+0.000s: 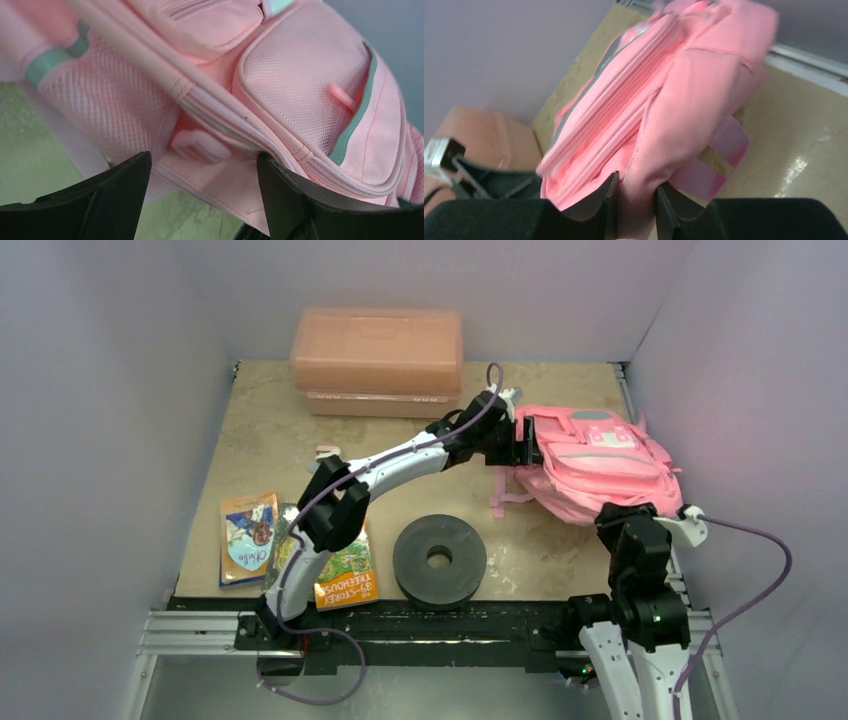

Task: Pack the student bag
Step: Adjust the student bag at the center of the board.

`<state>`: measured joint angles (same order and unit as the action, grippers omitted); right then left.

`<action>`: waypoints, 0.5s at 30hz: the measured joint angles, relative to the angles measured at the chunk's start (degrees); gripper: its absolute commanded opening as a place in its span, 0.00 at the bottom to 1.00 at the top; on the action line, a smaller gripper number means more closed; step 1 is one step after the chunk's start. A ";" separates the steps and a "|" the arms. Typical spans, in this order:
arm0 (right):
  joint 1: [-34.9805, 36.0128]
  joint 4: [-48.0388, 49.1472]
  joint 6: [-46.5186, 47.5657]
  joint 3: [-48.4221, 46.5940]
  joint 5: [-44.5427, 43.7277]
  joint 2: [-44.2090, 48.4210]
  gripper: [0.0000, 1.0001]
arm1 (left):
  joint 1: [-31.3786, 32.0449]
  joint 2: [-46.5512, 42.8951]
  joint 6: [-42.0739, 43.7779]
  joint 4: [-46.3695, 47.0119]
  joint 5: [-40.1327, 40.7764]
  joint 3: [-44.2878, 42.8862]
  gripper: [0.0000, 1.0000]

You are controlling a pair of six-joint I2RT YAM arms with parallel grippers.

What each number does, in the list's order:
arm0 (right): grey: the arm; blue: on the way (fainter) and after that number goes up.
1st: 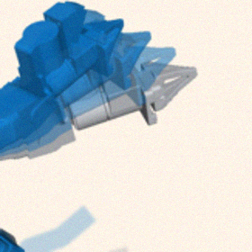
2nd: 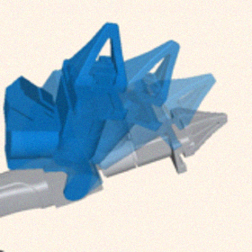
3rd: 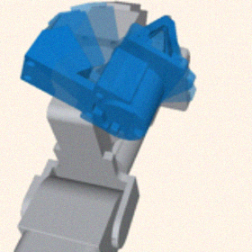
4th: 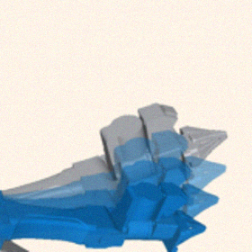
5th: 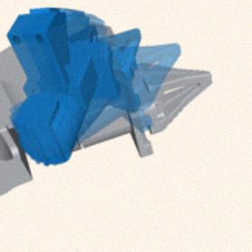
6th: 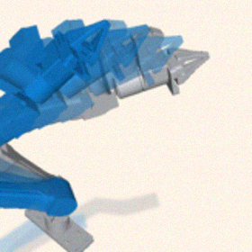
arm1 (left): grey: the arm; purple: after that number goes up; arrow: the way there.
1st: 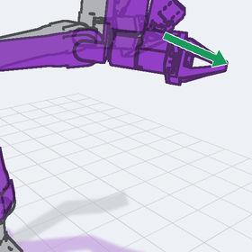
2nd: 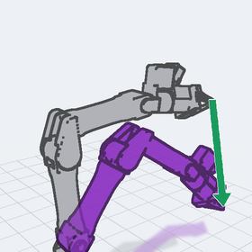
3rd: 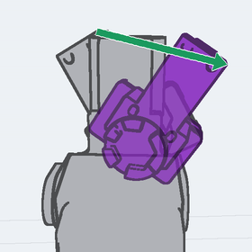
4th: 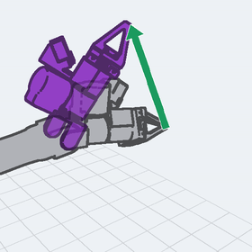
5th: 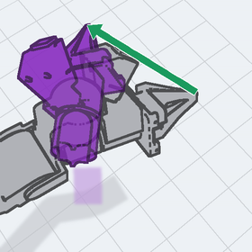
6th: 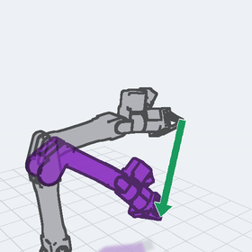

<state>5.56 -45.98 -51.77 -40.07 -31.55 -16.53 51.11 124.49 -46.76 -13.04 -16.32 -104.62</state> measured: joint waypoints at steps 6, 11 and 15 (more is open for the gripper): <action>0.00 7.98 1.84 4.83 18.03 -7.39 0.31 | -5.33 12.50 -0.81 -5.18 -1.14 -20.61 0.81; 0.04 20.22 1.75 6.47 31.95 -26.03 0.60 | -11.37 13.11 0.04 -10.16 -3.65 -21.22 0.91; 0.48 29.55 7.02 5.51 45.29 -41.62 0.72 | -14.67 9.18 4.37 -17.46 -3.76 -18.14 0.94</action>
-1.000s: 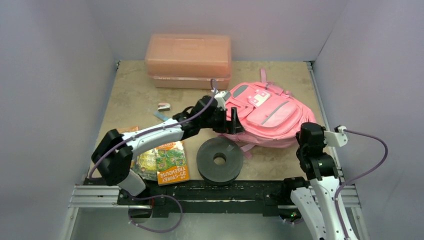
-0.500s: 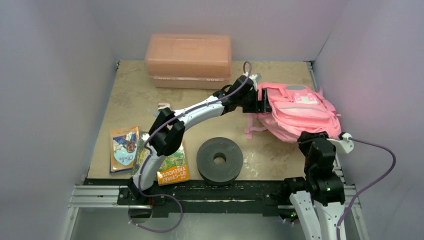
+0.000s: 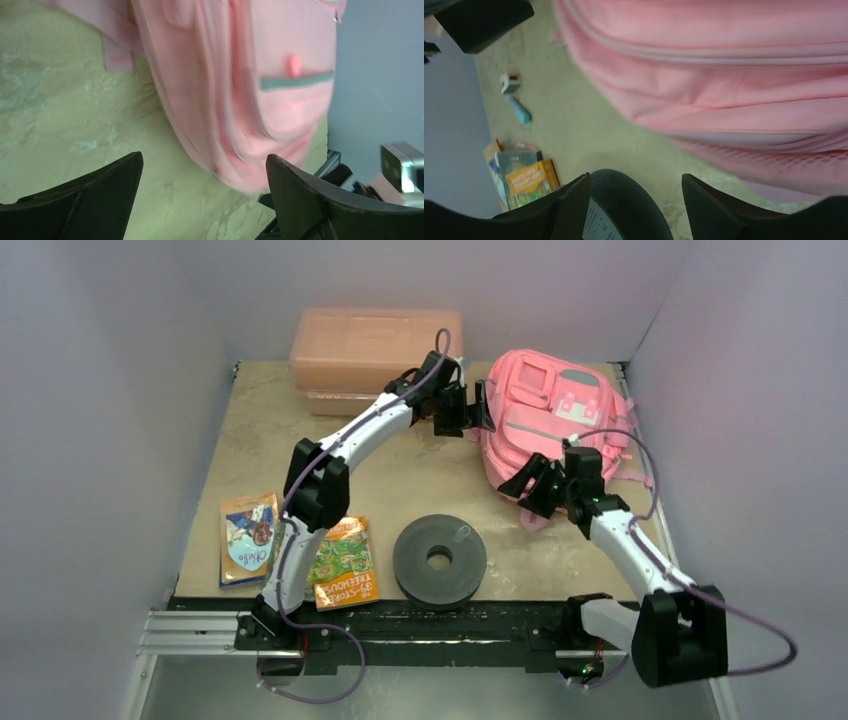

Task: Pack the student bag
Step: Adjust the student bag at the center of the board, then unzip the student bag at the center of the board.

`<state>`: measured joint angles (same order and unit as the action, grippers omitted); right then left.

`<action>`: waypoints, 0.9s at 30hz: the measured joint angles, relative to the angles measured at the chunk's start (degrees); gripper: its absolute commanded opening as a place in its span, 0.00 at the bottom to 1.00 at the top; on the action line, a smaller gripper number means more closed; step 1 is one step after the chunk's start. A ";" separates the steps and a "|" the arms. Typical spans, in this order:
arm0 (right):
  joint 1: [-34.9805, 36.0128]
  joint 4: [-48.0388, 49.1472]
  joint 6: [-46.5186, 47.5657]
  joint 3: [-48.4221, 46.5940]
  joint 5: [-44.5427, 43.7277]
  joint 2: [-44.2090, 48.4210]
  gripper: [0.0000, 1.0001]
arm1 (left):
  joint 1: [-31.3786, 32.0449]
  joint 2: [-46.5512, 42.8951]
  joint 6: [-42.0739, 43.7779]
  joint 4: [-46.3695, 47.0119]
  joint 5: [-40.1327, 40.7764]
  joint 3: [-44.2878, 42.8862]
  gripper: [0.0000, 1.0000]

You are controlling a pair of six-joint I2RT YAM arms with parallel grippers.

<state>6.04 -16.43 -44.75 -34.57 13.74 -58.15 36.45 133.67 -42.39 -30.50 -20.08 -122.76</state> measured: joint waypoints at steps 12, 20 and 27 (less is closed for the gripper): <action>12.44 -1.60 15.21 -11.67 -0.57 -2.47 0.98 | 3.80 -26.51 6.05 -1.33 0.37 22.53 0.96; -3.56 -2.36 13.27 -11.54 -23.58 8.24 0.93 | 9.20 -14.29 5.16 -0.04 1.73 17.16 0.92; -12.83 5.64 9.66 -12.33 -19.76 -13.18 0.88 | 8.76 -9.68 5.62 -5.90 0.00 9.75 0.97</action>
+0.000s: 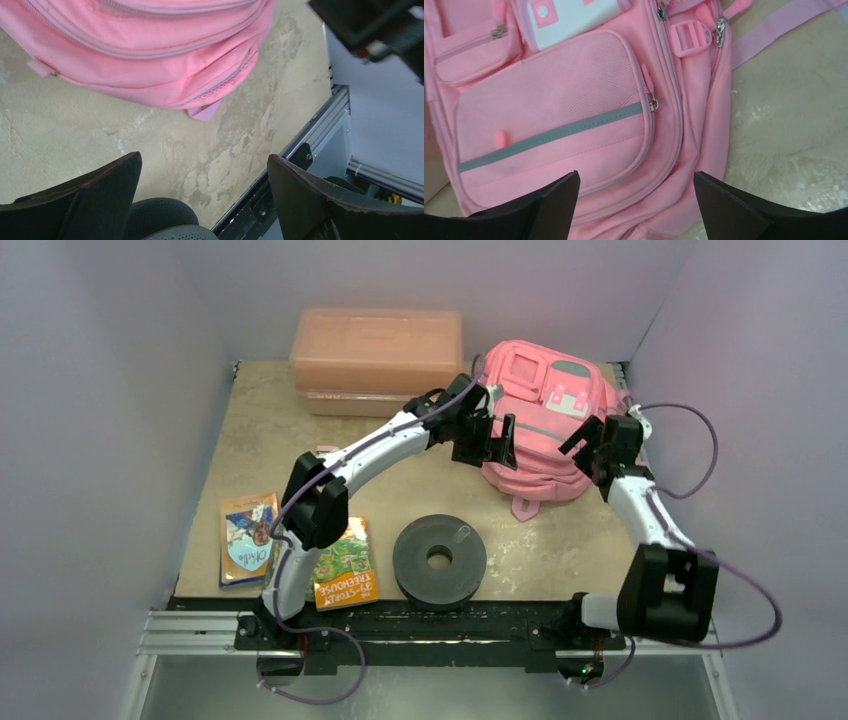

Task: Pack the student bag
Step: Unzip the student bag at the center of the board.

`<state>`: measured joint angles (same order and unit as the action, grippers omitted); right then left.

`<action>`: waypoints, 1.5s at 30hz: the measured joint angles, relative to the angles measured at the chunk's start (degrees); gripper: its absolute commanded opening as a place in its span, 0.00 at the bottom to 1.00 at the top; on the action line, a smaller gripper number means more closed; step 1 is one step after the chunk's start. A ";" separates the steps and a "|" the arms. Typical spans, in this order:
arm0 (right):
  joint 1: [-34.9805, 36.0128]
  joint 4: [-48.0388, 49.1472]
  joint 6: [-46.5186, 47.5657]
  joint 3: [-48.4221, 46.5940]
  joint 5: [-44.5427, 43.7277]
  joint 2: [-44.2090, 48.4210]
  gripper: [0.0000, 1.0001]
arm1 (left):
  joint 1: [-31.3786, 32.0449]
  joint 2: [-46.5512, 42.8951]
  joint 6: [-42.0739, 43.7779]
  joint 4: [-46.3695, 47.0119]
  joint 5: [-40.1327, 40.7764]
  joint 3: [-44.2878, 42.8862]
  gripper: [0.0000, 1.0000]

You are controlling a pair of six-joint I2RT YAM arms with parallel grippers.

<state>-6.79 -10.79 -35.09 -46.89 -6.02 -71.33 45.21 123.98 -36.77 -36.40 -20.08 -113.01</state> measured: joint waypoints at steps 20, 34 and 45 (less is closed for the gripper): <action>-2.43 4.68 -4.02 -7.98 19.28 -20.39 0.00 | -2.89 6.99 0.31 -1.95 1.03 -4.98 0.98; -2.56 -11.43 -11.34 -6.27 22.10 1.27 0.00 | 2.23 -12.92 5.49 6.45 11.63 11.32 0.88; -2.27 -13.75 -12.66 -6.21 25.07 1.86 0.00 | 12.72 -18.14 27.36 16.68 18.73 11.85 0.85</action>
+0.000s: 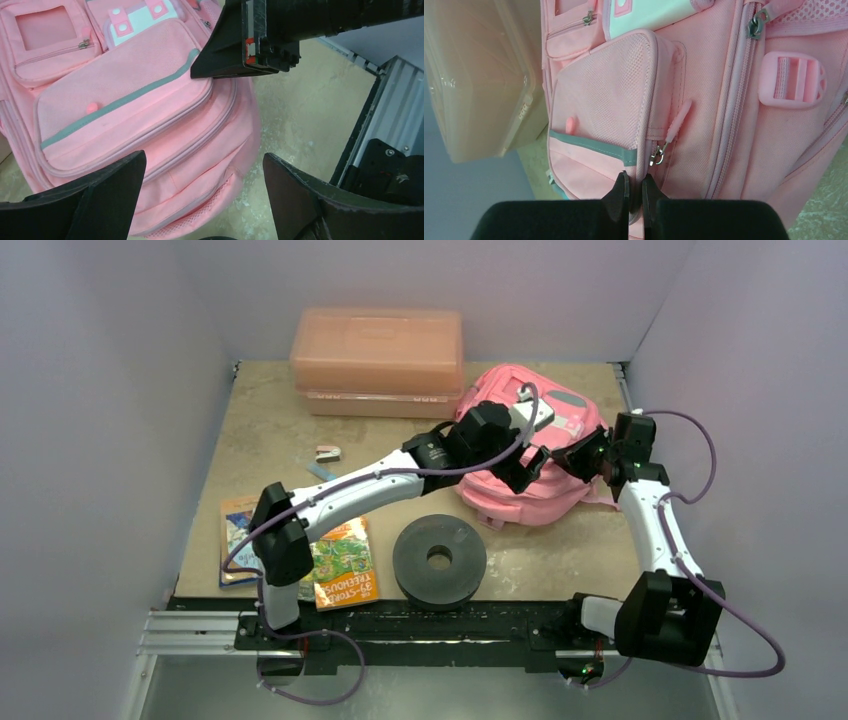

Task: Pack the student bag
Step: Unzip the student bag at the center of the board.

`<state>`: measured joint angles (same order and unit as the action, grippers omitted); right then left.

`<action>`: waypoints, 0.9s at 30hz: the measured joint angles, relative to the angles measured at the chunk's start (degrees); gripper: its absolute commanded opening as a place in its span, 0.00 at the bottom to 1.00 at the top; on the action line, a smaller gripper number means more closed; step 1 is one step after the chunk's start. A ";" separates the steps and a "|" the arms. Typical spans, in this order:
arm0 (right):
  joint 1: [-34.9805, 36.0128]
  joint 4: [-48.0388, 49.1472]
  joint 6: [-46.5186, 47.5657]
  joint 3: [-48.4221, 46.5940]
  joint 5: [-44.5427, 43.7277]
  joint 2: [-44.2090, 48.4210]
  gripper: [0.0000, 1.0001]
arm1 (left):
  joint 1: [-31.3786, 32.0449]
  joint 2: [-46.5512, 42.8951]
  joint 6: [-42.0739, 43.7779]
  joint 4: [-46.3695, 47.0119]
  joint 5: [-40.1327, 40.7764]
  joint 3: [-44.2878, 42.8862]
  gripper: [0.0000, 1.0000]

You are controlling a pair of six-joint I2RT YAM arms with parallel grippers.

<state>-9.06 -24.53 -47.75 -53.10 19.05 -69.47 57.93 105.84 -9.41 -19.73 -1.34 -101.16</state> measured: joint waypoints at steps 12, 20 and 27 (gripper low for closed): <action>0.00 -1.51 -6.88 0.00 0.42 3.69 0.00 | 4.13 9.44 3.87 4.37 6.91 0.13 0.89; 0.00 -2.43 -9.18 0.00 -0.61 5.86 0.00 | 5.18 11.50 0.81 7.13 17.03 -1.42 0.56; 0.11 -2.49 -8.00 0.00 -1.05 6.40 0.00 | 6.38 13.38 0.42 6.73 18.53 -3.98 0.00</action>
<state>-8.95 -27.03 -55.75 -53.10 18.00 -63.07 64.31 119.22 -8.99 -12.99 17.19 -105.14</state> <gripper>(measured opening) 0.046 0.083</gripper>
